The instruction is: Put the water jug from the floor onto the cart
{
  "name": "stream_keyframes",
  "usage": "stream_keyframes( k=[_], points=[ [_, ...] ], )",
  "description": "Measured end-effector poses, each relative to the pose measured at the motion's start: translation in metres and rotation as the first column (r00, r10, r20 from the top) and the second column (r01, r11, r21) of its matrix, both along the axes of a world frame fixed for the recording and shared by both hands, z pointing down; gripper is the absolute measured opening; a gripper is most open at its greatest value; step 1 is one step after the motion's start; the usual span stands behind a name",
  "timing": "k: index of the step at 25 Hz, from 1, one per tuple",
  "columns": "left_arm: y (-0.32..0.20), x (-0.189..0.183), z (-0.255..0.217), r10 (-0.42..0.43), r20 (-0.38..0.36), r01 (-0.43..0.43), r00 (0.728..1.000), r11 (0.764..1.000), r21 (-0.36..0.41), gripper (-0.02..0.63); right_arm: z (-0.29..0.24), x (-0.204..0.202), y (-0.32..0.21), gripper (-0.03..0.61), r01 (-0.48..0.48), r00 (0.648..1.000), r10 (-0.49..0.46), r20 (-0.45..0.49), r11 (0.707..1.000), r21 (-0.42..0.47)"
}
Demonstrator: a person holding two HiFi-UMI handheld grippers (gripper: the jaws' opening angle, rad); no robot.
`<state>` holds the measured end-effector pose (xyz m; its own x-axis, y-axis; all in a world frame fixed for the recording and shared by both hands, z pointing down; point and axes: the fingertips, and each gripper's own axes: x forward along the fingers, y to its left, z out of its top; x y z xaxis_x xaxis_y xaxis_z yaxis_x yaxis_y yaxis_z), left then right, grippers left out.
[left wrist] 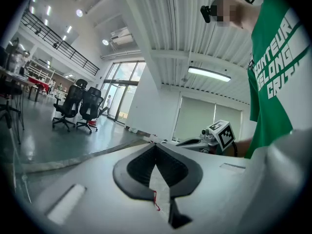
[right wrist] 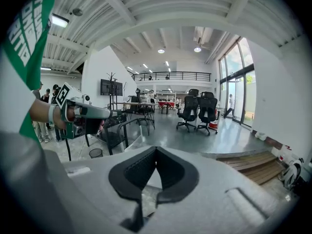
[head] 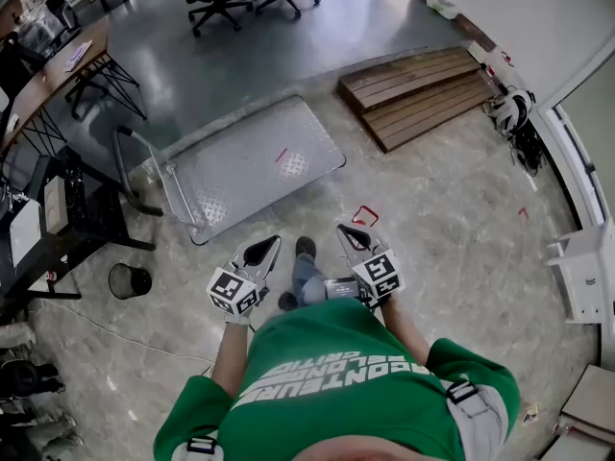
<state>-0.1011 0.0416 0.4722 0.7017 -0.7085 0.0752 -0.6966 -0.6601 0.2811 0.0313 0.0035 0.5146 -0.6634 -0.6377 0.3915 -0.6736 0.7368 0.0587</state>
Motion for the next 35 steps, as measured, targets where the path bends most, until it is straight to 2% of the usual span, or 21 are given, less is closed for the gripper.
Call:
stream_keyframes(
  k=[20, 35],
  points=[
    [-0.057, 0.034, 0.011, 0.112, -0.005, -0.112, 0.994, 0.993, -0.033, 0.011, 0.006, 0.034, -0.046, -0.008, -0.103, 0.995, 0.103, 0.0, 0.995, -0.019],
    [-0.098, 0.081, 0.028, 0.249, 0.016, -0.247, 0.968, 0.964, -0.095, 0.01, 0.033, 0.079, -0.075, -0.006, -0.206, 0.978, 0.207, -0.005, 0.974, -0.091]
  ],
)
